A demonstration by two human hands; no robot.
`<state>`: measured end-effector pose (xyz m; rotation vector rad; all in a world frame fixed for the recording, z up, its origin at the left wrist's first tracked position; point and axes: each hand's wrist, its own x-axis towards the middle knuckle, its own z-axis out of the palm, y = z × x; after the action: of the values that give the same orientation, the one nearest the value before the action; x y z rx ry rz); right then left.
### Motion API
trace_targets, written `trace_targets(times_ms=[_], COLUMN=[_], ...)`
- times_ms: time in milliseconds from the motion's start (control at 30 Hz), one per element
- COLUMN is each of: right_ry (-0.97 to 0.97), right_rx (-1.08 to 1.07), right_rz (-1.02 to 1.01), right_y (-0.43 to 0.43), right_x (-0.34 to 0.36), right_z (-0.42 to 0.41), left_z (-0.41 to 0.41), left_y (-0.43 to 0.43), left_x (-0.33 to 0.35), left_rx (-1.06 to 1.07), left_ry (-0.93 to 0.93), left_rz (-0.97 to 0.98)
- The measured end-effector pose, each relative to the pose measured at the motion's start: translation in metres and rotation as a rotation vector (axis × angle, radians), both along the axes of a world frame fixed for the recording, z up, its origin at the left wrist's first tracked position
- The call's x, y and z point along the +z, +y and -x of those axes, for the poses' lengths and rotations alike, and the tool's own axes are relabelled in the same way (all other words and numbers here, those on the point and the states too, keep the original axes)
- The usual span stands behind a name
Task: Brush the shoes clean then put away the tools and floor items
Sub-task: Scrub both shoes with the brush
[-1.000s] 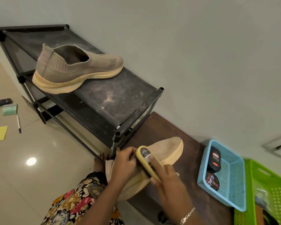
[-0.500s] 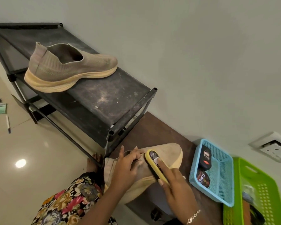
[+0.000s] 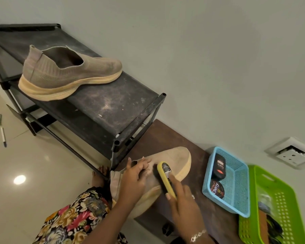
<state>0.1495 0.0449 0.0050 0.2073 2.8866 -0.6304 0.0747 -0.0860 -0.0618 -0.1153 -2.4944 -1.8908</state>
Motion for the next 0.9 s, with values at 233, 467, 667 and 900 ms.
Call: trace_targets(times_ms=[233, 467, 667, 900], right_ry=[-0.097, 0.010, 0.005, 0.120], right_rx=[-0.157, -0.090, -0.258, 0.015], right_rz=[-0.022, 0.259, 0.219, 0.582], right_y=[0.021, -0.001, 0.042, -0.028], right_x=[-0.007, -0.018, -0.039, -0.020], right_z=[0.026, -0.004, 0.040, -0.011], left_z=[-0.001, 0.000, -0.002, 0.003], left_y=[0.007, 0.005, 0.005, 0.001], left_x=[-0.008, -0.001, 0.004, 0.017], left_rx=[-0.021, -0.028, -0.113, -0.018], left_ry=[0.022, -0.034, -0.008, -0.256], left_rz=[0.043, -0.008, -0.015, -0.297])
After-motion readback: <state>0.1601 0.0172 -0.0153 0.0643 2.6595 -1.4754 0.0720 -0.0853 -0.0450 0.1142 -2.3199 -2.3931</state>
